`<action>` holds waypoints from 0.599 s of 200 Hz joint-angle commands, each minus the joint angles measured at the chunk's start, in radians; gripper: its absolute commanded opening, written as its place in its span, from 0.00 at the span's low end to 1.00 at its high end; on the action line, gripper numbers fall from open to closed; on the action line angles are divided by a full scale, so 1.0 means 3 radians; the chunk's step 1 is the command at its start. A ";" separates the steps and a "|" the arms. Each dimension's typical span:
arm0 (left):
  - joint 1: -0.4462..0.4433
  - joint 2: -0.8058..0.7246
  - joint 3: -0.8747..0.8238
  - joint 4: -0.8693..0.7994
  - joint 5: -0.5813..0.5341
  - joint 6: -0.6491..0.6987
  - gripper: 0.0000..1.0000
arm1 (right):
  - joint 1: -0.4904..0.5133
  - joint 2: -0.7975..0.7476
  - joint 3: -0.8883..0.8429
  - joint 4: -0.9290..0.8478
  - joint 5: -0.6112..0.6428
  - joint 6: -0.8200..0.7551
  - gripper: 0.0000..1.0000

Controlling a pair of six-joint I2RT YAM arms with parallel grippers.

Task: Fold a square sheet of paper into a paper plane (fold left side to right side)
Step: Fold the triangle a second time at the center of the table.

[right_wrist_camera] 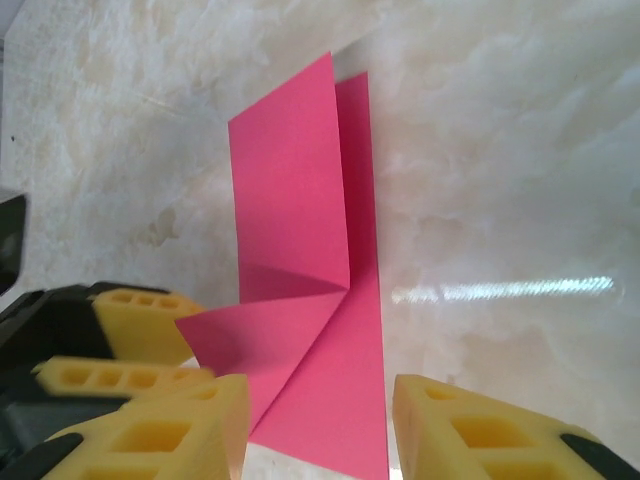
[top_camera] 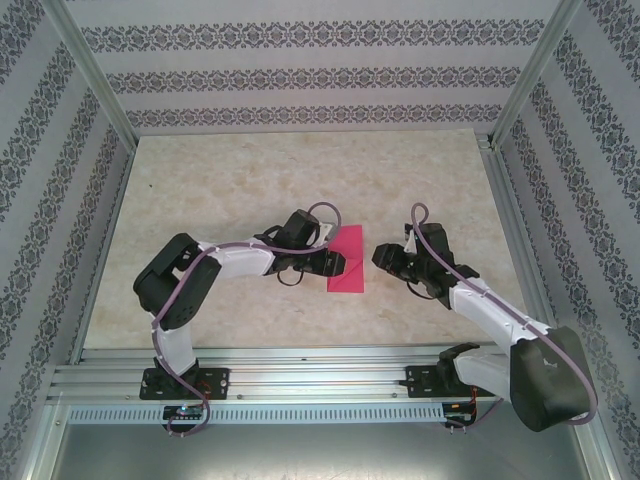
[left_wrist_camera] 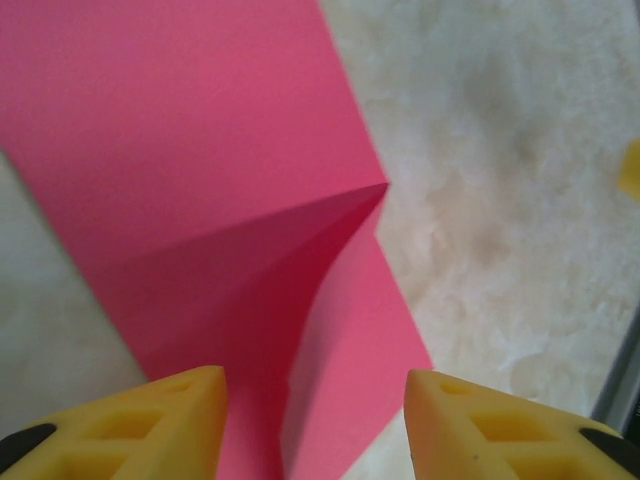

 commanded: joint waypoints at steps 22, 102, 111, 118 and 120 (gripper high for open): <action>0.0073 0.0117 0.0021 0.0224 0.0106 -0.0068 0.33 | 0.0008 0.0026 -0.0303 0.0579 -0.0425 0.0154 0.42; 0.0158 -0.0021 -0.0192 0.0393 0.0134 -0.0129 0.10 | 0.0258 0.0938 -0.0158 0.1655 -0.0515 0.0569 0.42; 0.0161 -0.0020 -0.0191 0.0396 0.0139 -0.0129 0.10 | 0.0279 0.1036 -0.0111 0.1718 -0.0525 0.0606 0.43; 0.0158 -0.0015 -0.0192 0.0401 0.0146 -0.0129 0.10 | 0.0303 0.1103 -0.0078 0.1764 -0.0531 0.0639 0.43; 0.0158 -0.0011 -0.0189 0.0402 0.0151 -0.0130 0.10 | 0.0308 0.1122 -0.0067 0.1779 -0.0531 0.0644 0.44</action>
